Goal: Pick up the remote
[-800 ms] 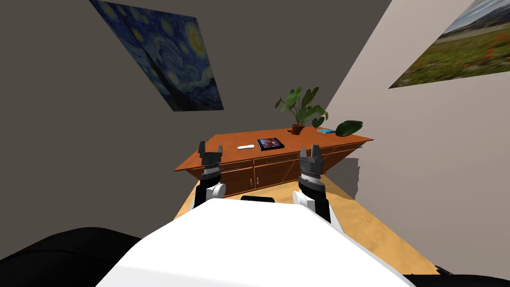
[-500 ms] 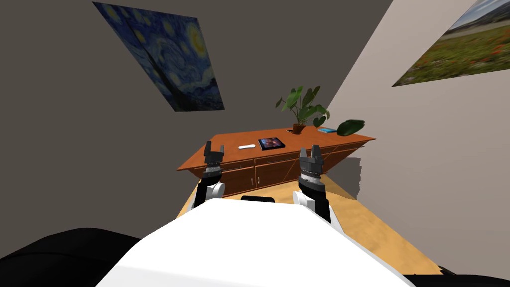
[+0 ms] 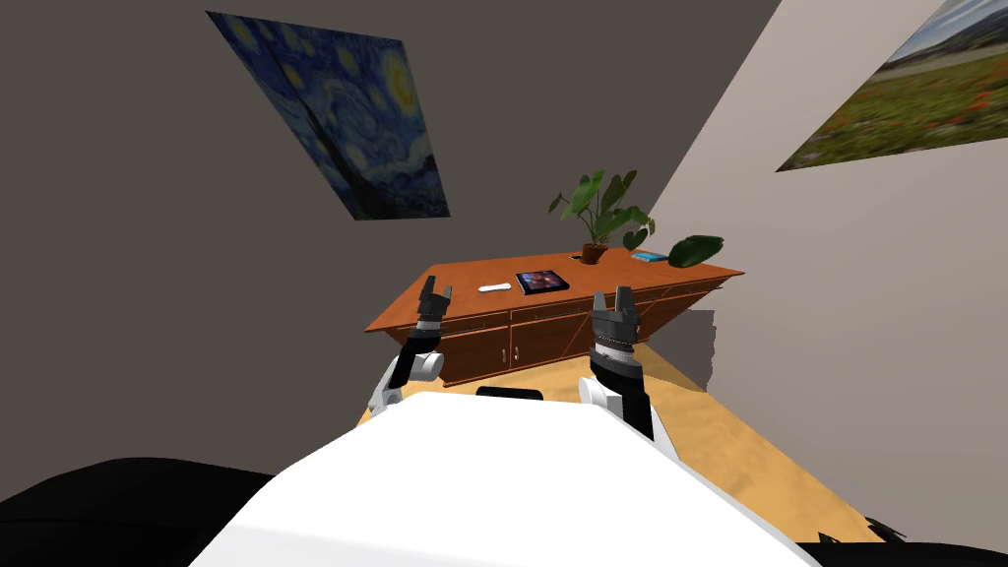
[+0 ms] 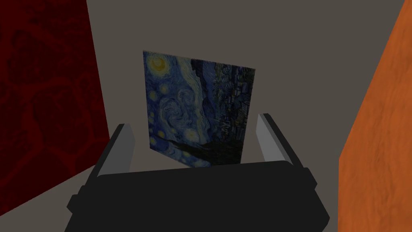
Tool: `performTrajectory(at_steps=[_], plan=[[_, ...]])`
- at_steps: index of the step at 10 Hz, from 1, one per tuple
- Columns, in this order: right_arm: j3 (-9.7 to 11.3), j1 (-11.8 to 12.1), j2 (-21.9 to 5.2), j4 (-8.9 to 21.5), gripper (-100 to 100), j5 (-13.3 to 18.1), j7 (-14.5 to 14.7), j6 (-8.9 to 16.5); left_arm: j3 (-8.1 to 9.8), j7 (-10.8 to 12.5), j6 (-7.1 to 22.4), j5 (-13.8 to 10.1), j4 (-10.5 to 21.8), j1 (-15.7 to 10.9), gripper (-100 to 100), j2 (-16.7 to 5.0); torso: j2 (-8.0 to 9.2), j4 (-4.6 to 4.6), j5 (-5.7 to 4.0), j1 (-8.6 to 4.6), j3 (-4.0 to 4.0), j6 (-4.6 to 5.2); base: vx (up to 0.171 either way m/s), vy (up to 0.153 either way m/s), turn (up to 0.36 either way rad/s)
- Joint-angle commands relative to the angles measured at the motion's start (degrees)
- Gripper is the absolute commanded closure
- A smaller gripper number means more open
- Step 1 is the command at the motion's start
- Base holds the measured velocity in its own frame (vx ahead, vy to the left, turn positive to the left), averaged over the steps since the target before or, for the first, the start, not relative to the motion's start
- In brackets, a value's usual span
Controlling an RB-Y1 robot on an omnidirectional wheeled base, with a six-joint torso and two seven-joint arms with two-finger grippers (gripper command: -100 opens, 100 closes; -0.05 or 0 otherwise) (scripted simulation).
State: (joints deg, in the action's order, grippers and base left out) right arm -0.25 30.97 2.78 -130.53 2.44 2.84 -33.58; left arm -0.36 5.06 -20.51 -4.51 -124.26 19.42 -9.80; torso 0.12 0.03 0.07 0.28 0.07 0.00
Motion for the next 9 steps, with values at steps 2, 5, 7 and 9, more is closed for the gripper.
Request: performTrajectory(at_steps=[2, 5, 7, 9], plan=[[0.0, 0.0, 0.0, 0.0, 0, 0.0, 0.0, 0.0, 0.50, 0.1, 3.5, -0.1, 2.8, -3.5, -100, -2.9, 0.04, 0.00, 0.02, 0.09, 0.02, 0.00, -0.047, 0.084, -0.005], [0.0, 0.0, 0.0, 0.0, 0, 0.0, 0.0, 0.0, 1.14, 0.3, 8.0, -0.2, 7.2, -8.0, -100, -6.7, 0.00, 0.00, -0.01, -0.08, 0.00, 0.00, -0.038, 0.057, -0.008], [0.0, 0.0, 0.0, 0.0, 0, 0.0, 0.0, 0.0, 1.48, 0.4, 10.6, -0.3, 9.7, -10.8, -100, -8.6, -0.01, 0.00, -0.02, -0.10, -0.01, -0.01, -0.044, 0.055, -0.015], [0.0, 0.0, 0.0, 0.0, 0, 0.0, 0.0, 0.0, 1.84, 0.6, 13.3, -0.4, 12.3, -14.1, -100, -10.5, 0.01, 0.00, -0.01, -0.06, 0.01, 0.00, -0.040, 0.056, -0.023]])
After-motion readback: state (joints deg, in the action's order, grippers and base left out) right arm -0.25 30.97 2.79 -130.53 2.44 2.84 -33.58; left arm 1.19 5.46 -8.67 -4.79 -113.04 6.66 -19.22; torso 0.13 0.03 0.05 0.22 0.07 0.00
